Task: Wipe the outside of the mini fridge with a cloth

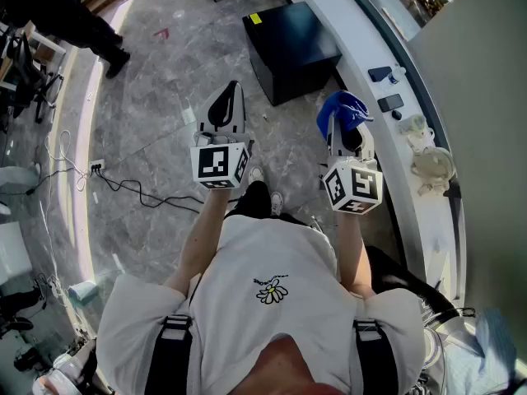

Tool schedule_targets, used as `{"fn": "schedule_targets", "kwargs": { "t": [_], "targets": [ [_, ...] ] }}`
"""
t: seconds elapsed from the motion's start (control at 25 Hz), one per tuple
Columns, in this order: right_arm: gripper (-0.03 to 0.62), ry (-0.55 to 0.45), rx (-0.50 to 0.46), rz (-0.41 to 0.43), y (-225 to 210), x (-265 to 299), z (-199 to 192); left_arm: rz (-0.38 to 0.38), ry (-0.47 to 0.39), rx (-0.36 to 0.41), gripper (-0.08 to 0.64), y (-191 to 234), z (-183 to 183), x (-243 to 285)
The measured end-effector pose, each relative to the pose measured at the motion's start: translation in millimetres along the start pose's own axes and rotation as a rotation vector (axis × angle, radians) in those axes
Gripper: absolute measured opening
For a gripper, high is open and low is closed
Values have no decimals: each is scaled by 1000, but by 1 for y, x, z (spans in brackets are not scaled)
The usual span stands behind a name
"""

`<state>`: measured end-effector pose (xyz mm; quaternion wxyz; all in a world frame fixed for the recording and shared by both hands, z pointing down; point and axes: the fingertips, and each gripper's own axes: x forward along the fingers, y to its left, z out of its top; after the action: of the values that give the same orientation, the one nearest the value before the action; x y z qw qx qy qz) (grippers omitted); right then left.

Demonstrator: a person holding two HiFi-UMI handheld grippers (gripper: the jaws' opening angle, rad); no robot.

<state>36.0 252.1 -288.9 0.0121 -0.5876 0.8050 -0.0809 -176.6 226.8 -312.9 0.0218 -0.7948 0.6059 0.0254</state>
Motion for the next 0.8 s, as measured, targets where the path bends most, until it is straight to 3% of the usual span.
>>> {"fn": "schedule_targets", "kwargs": {
  "t": [0.32,0.52,0.8],
  "targets": [
    [75,-3,6,-21,-22,51,2,-13,5,-16,5,13,-13,55],
    [75,19,-9,-75,-49,101,-1,-67,27,-26,5,22,-35,121],
    [75,-13,-27,-108,-65,206,27,-86,0,-11,5,74,-31,228]
  ]
}}
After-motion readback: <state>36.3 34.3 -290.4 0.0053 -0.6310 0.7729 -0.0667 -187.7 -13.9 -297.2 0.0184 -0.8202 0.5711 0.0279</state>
